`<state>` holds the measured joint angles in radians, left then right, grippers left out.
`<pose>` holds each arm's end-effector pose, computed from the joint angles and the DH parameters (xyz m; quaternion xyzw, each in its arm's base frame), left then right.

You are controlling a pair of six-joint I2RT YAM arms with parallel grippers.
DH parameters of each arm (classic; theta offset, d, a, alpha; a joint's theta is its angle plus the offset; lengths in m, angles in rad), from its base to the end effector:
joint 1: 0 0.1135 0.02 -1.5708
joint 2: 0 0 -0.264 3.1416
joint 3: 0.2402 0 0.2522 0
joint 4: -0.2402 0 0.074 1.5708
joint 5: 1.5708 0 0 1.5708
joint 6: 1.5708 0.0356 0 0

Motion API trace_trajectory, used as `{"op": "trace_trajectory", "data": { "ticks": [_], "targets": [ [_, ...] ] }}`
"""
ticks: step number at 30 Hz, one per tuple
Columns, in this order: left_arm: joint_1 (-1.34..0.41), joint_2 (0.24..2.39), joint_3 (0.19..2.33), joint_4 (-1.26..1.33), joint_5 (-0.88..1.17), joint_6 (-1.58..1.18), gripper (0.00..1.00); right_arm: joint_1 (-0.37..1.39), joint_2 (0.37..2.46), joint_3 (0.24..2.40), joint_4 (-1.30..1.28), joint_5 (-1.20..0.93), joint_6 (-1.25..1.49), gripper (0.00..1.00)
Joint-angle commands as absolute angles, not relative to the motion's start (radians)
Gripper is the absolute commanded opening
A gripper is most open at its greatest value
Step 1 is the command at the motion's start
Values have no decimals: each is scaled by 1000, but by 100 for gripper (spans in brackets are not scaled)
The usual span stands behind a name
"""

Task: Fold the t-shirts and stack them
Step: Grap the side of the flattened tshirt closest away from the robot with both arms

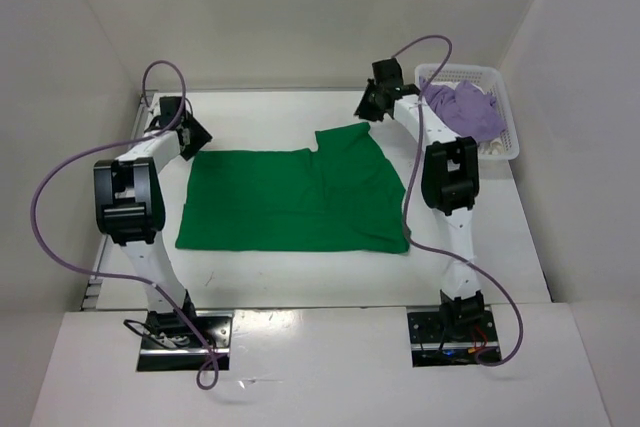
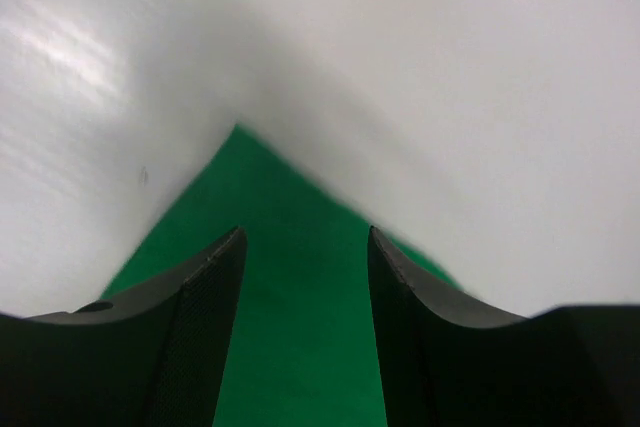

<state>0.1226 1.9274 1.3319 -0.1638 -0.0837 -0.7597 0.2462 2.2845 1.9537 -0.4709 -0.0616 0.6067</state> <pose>0.4244 0.0553 0.1978 -0.4069 0.8231 -0.0870 0.3866 0.5039 0.1289 0.2115 0.1547 0.9136 0.1811 0.3296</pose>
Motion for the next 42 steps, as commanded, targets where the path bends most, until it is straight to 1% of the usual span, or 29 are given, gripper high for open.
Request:
{"op": "trace_trajectory", "data": {
  "ticks": [1, 4, 5, 7, 8, 10, 12, 17, 24, 28, 29, 31, 32, 33, 35, 37, 39, 40, 41, 42],
  "targets": [
    [141, 2034, 1457, -167, -182, -684, 59, 216, 2436, 2254, -529, -15, 565, 26],
    [150, 2046, 1476, -187, -215, -661, 57, 206, 2493, 2340, -557, -15, 565, 29],
    [150, 2046, 1476, -187, -244, -661, 57, 206, 2505, 2365, -580, -15, 565, 33],
    [161, 2046, 1465, -173, -244, -641, 57, 206, 2555, 2419, -610, 11, 565, 36],
    [161, 2058, 1474, -173, -244, -641, 57, 206, 2574, 2483, -629, 24, 565, 36],
    [170, 2089, 1494, -187, -244, -631, 57, 206, 2637, 2581, -681, 25, 565, 40],
    [170, 2115, 1515, -196, -226, -621, 57, 206, 2671, 2629, -721, 47, 574, 42],
    [170, 2135, 1534, -196, -207, -612, 57, 206, 2706, 2629, -742, 54, 583, 43],
    [170, 2146, 1522, -160, -158, -612, 56, 255, 2749, 2629, -752, 64, 592, 43],
    [170, 2146, 1511, -149, -114, -623, 52, 255, 2749, 2640, -770, 86, 592, 44],
    [170, 2131, 1479, -134, -114, -623, 49, 255, 2749, 2640, -770, 86, 592, 44],
    [170, 2102, 1454, -112, -114, -632, 46, 255, 2749, 2640, -770, 86, 592, 44],
    [170, 2102, 1445, -112, -104, -632, 46, 255, 2749, 2631, -770, 86, 603, 46],
    [170, 2092, 1445, -112, -95, -641, 42, 255, 2749, 2631, -781, 77, 603, 47],
    [170, 2080, 1436, -101, -83, -641, 40, 255, 2749, 2631, -790, 77, 603, 40],
    [170, 2071, 1436, -92, -83, -641, 40, 255, 2738, 2620, -790, 77, 603, 39],
    [170, 2071, 1436, -92, -74, -641, 37, 255, 2726, 2620, -779, 77, 603, 39],
    [170, 2071, 1436, -92, -65, -641, 36, 255, 2726, 2620, -770, 77, 603, 33],
    [170, 2071, 1436, -92, -64, -641, 36, 255, 2717, 2631, -770, 77, 603, 33],
    [170, 2080, 1436, -92, -64, -641, 33, 255, 2717, 2631, -770, 77, 603, 32]
  ]
}}
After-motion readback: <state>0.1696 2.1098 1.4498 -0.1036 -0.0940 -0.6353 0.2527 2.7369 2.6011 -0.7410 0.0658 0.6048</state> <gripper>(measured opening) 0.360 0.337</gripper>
